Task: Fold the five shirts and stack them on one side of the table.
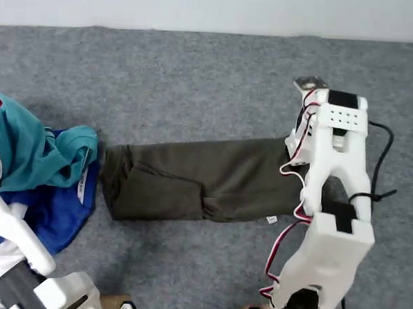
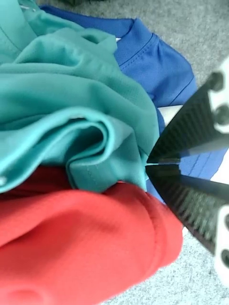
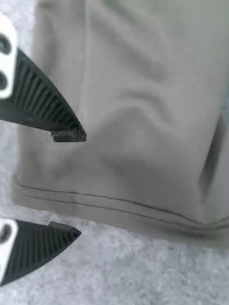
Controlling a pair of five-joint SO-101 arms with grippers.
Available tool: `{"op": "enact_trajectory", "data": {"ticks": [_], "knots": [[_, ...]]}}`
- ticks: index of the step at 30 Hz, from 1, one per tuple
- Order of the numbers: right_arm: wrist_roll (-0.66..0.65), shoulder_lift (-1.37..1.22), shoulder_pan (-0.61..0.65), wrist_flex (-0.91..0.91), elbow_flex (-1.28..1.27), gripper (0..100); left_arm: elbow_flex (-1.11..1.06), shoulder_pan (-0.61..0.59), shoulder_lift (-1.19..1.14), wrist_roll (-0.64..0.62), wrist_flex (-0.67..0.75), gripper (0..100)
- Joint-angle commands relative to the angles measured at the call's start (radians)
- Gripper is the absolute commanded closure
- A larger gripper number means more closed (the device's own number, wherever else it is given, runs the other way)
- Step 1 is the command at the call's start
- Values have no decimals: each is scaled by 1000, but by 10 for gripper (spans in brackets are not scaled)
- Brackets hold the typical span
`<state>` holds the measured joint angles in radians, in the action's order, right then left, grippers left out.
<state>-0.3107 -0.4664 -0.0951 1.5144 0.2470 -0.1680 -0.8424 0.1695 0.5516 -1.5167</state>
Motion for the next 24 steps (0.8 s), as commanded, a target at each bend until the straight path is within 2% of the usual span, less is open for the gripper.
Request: {"op": "enact_trajectory", "data": {"ticks": [1,4,8,13,16,20,24], "knots": [[40,-59,-7,-54,12,720,18,6,49,6,-12,985],[66,-117,10,-84,12,702,18,6,48,6,-34,985],[133,-173,12,-124,12,615,18,2,48,6,-44,985],[147,-188,21,-110,12,616,18,5,48,6,-44,985],[146,-189,41,-87,12,703,18,5,48,6,-44,985],[146,-182,62,-58,12,901,18,3,48,6,-44,985],[146,-163,53,-48,12,976,18,3,48,6,-44,985]]}}
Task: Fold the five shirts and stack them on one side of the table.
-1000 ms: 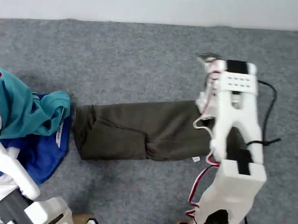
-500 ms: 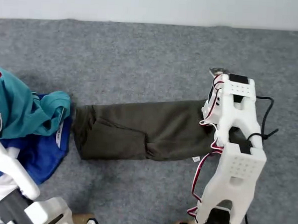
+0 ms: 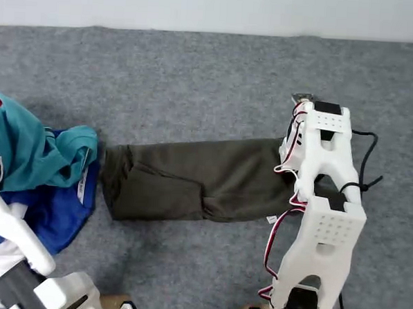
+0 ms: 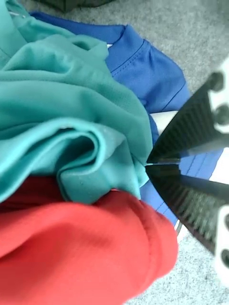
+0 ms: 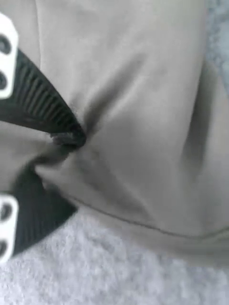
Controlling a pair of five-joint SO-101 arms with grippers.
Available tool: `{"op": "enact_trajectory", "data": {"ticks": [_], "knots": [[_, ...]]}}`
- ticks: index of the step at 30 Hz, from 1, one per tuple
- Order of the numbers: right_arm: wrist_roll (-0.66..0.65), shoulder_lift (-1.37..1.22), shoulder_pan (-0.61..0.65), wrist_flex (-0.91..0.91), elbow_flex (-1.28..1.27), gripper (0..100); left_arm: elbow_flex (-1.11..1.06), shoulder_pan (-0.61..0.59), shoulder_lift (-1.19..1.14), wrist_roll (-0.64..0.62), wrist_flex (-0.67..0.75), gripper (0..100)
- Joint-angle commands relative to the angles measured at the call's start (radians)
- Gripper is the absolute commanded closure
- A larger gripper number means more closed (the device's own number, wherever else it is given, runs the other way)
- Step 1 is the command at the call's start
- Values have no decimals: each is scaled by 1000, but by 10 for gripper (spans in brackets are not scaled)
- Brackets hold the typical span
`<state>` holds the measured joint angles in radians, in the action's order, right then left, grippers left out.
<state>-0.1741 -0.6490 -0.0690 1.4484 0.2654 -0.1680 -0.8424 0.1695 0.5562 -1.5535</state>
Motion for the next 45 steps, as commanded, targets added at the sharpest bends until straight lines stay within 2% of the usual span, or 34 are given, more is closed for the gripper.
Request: {"op": "enact_trajectory", "data": {"ticks": [1,5,16,21,25,31,37,45], "knots": [[9,30,22,19,-6,985,18,2,48,0,-8,985],[-17,93,-31,21,-6,990,18,2,48,0,-8,985],[-361,229,-328,21,2,990,18,5,54,0,-8,985],[-466,176,-466,27,120,990,18,5,55,0,-8,985],[-523,125,-509,116,245,990,18,5,55,0,-8,985],[-532,171,-372,351,370,990,18,5,55,0,-8,985],[-479,381,-186,349,244,990,21,6,55,0,-8,985],[-354,610,154,344,29,990,22,6,57,0,-2,985]]}}
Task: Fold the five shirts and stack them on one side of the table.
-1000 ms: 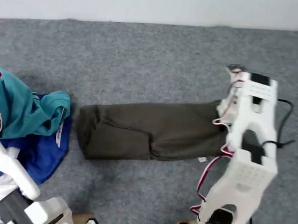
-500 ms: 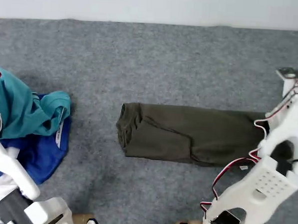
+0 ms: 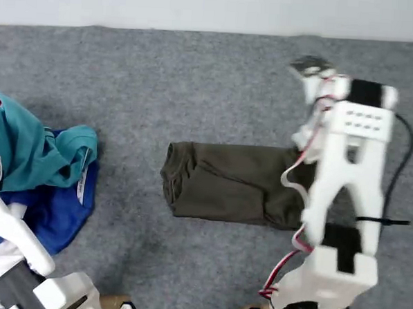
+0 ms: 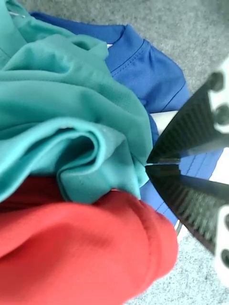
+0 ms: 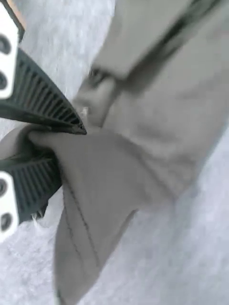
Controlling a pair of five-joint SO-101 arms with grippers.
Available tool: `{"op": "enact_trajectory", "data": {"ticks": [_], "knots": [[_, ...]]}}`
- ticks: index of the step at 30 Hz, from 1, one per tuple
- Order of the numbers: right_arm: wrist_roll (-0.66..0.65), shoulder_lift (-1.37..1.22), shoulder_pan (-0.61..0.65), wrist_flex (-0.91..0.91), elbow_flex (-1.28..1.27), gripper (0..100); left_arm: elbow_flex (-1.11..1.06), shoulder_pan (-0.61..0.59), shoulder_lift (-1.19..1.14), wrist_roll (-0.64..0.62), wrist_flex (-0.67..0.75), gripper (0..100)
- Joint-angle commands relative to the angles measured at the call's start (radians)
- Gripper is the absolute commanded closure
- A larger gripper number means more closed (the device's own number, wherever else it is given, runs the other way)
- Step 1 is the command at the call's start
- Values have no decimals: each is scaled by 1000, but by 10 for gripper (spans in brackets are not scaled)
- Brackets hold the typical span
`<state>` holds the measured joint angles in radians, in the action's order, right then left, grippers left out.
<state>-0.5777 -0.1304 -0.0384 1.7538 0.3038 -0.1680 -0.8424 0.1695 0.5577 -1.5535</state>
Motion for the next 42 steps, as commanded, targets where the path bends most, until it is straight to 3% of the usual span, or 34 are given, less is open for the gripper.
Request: {"op": "enact_trajectory", "data": {"ticks": [1,9,16,18,22,26,33,42], "knots": [[71,91,168,39,-9,990,22,8,57,-2,0,985],[206,-28,463,-68,-9,990,18,8,55,-3,21,985],[238,-200,596,-217,-6,989,18,18,55,-3,21,985],[238,-237,621,-248,-6,948,18,18,55,-3,21,985],[276,-249,647,-220,32,757,18,18,55,-3,20,985],[282,-228,641,-96,146,764,18,18,55,-3,20,985],[155,-225,496,41,192,995,18,51,55,-3,20,985],[80,-219,236,41,190,989,21,48,58,-5,14,985]]}}
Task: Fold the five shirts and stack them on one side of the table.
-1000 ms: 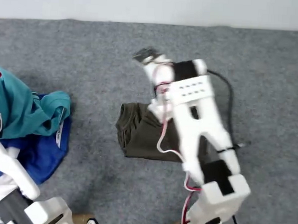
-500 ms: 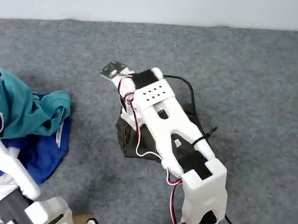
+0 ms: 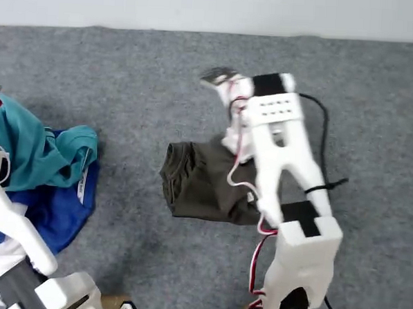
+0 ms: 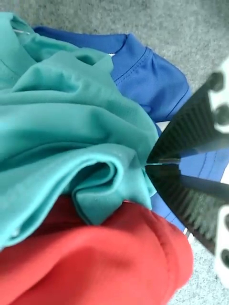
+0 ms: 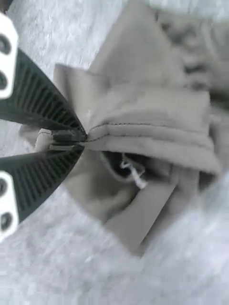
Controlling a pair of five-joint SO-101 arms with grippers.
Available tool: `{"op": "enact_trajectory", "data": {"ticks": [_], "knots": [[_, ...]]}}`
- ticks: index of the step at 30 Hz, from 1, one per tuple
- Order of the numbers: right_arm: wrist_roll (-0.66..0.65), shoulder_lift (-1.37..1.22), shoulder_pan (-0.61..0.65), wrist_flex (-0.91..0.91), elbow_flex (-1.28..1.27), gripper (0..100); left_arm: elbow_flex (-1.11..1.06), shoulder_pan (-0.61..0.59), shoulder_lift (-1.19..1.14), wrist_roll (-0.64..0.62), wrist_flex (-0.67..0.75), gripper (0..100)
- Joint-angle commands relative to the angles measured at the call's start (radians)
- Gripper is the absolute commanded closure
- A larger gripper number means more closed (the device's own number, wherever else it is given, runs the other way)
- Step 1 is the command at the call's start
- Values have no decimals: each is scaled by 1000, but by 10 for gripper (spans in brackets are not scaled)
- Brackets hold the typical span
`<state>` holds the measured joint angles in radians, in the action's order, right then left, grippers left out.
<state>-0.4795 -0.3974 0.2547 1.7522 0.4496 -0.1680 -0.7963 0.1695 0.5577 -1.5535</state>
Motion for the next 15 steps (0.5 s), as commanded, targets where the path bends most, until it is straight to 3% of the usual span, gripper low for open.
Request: {"op": "enact_trajectory", "data": {"ticks": [1,8,15], "knots": [[-18,48,-70,42,44,989,21,2,58,-5,14,985],[-12,74,-58,42,48,989,21,3,58,-5,20,985],[21,1,199,10,49,989,19,3,57,-5,20,985]]}}
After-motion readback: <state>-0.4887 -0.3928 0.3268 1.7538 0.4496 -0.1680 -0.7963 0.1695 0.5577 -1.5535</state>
